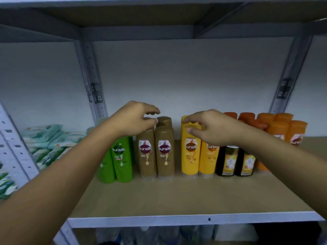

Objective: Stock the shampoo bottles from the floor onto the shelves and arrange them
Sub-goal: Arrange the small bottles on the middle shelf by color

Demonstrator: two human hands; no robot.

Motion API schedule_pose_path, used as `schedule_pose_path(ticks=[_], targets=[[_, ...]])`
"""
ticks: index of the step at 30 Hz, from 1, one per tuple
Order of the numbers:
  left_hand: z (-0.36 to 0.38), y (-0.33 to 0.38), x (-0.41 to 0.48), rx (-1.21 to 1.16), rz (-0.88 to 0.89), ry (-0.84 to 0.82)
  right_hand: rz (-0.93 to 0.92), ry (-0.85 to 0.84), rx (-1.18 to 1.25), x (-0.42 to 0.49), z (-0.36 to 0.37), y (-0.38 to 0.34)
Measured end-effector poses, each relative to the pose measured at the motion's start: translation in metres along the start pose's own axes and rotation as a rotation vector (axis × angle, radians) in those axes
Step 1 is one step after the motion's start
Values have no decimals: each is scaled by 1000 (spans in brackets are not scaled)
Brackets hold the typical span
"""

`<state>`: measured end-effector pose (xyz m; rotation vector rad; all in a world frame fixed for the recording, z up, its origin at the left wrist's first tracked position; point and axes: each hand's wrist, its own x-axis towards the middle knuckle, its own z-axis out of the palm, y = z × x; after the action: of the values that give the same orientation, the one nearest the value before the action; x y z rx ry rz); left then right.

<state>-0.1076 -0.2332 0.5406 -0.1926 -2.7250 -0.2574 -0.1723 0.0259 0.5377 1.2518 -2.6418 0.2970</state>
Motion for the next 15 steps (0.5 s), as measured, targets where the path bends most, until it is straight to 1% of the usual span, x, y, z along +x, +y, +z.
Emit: schedule_pose_path(ticks=[2, 7, 10, 12, 15], targets=[[8, 18, -25, -31, 22, 32, 16, -5, 44, -30, 4, 3], [44, 47, -75, -79, 37, 8, 52, -26, 146, -81, 42, 2], [75, 57, -96, -145, -4, -15, 100, -55, 199, -100, 72, 3], [98, 65, -104, -192, -27, -45, 165, -78, 274, -113, 90, 4], [137, 79, -106, -363, -157, -115, 317, -64, 433, -129, 118, 11]])
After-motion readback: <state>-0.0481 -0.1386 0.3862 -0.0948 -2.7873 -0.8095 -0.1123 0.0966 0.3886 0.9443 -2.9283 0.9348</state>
